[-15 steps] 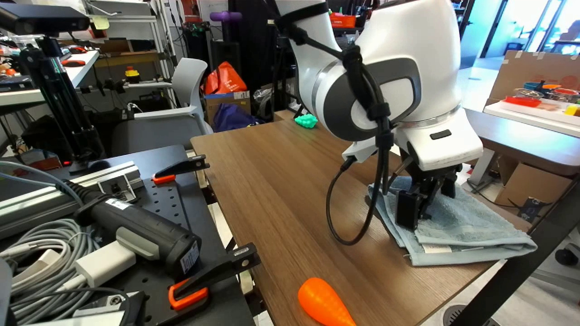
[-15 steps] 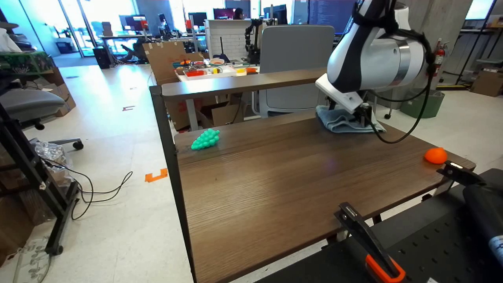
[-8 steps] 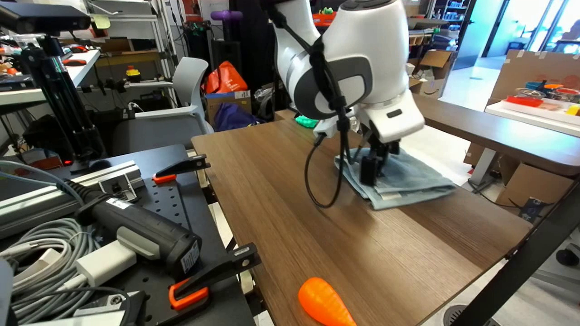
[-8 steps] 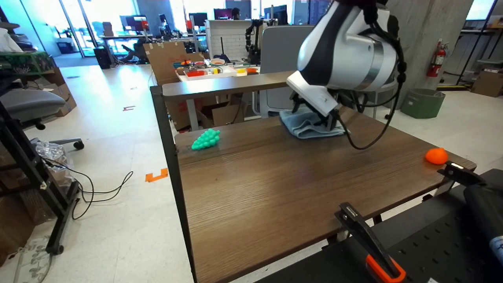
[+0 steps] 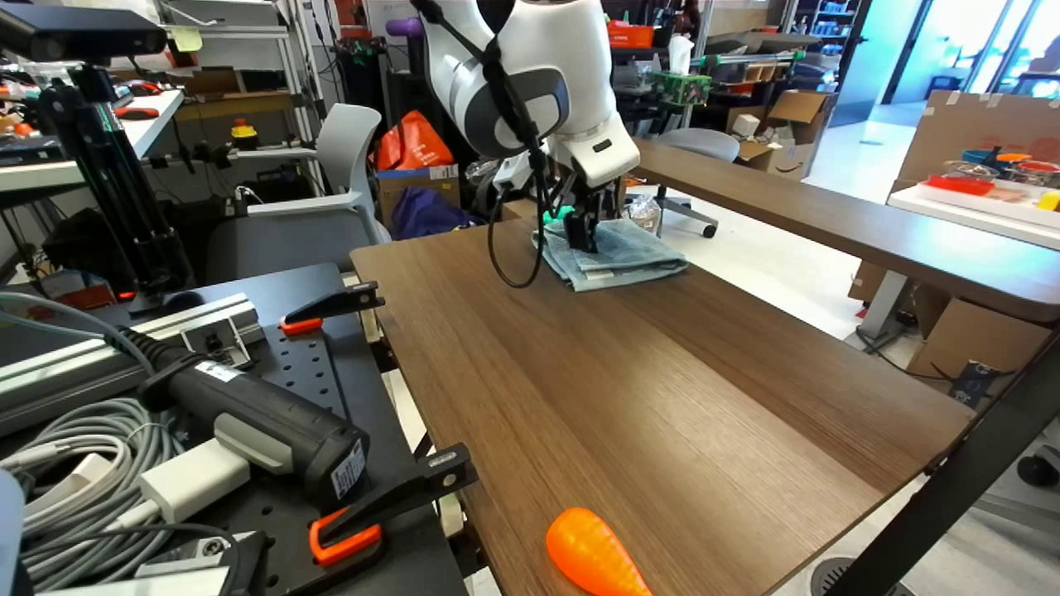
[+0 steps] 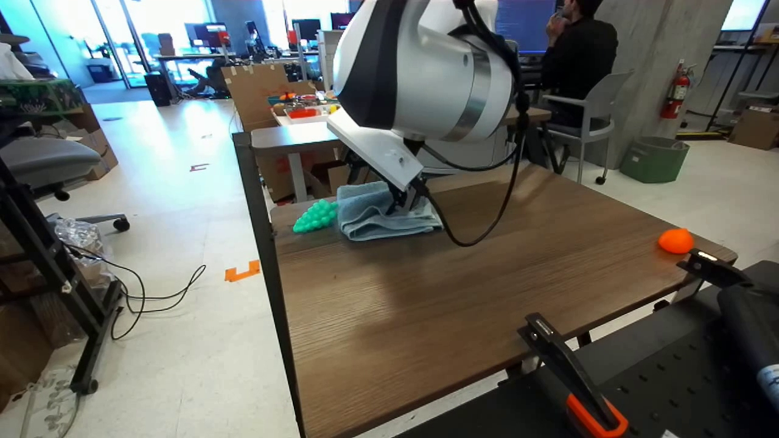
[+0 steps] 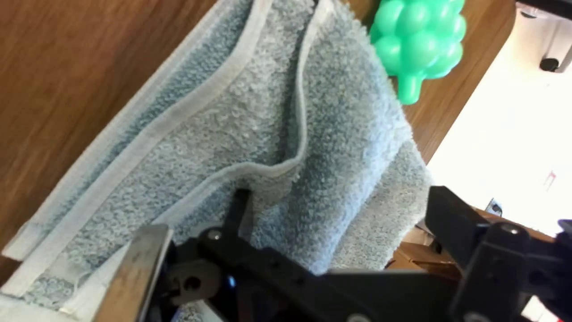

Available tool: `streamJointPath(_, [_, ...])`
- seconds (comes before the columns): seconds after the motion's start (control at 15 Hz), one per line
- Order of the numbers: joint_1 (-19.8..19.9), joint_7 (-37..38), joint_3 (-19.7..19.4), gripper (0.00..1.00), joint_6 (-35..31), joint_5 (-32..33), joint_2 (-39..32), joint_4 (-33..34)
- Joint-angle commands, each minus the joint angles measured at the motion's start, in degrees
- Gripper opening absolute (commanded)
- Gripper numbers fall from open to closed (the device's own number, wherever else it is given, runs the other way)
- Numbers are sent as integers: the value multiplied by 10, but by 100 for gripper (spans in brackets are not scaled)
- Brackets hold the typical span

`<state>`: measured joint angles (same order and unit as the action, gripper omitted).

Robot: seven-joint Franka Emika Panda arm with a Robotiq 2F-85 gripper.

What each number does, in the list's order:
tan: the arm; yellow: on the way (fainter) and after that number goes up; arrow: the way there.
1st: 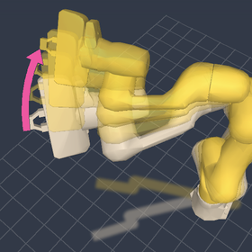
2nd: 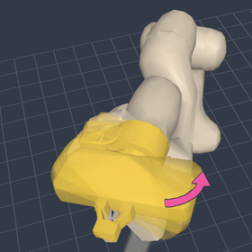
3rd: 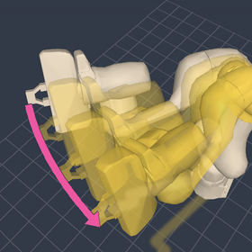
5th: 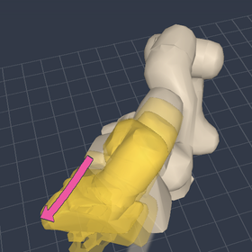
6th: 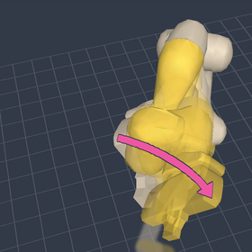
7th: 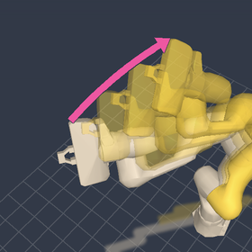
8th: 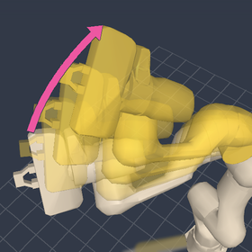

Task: Use the towel the table

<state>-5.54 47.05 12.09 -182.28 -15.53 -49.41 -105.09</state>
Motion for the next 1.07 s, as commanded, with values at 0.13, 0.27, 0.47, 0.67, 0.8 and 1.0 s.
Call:
streamJointPath(0.13, [21, -44, -13, 100, 182, -31, 49, -37])
streamJointPath(0.27, [13, -40, -47, 100, 255, -24, 80, -65])
streamJointPath(0.47, [-16, -10, -124, 100, 355, 13, 133, -101])
streamJointPath(0.67, [-42, 48, -208, 100, 412, 75, 152, -103])
streamJointPath(0.8, [-37, 97, -243, 100, 430, 102, 137, -76])
streamJointPath(1.0, [-32, 174, -281, 100, 452, 131, 93, -30])
